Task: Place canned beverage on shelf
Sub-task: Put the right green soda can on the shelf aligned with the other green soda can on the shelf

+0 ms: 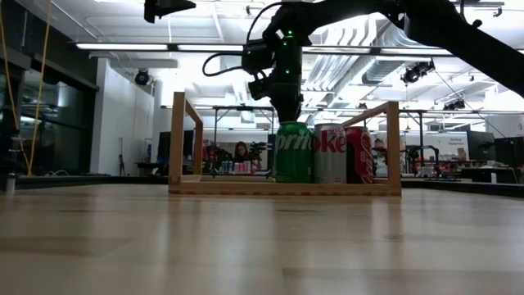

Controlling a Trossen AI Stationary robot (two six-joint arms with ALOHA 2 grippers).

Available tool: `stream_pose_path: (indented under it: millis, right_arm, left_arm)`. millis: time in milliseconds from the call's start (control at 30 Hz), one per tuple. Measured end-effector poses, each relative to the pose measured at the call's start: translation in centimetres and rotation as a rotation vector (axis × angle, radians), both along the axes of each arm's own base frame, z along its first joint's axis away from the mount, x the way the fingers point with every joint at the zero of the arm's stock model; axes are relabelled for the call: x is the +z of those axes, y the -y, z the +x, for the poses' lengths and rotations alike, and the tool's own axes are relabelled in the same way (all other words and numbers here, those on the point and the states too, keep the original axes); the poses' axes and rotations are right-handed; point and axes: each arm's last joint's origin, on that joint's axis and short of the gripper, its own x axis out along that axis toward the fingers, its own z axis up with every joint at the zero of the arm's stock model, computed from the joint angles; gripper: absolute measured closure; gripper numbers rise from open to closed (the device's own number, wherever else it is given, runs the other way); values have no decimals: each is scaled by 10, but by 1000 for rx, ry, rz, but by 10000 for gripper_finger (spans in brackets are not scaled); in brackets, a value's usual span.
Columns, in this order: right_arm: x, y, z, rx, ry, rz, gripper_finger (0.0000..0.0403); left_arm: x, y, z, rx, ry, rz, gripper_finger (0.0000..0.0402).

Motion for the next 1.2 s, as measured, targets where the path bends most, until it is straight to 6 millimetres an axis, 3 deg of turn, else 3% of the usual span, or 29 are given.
stream_pose_path:
  millis: [700, 1200]
  right_arm:
    - [0, 1, 0, -10, -8, -23, 103]
    - [1, 1, -3, -8, -42, -39, 18]
  left_arm:
    - [0, 0, 0, 0, 0, 0, 19]
    - [0, 0, 0, 0, -1, 0, 19]
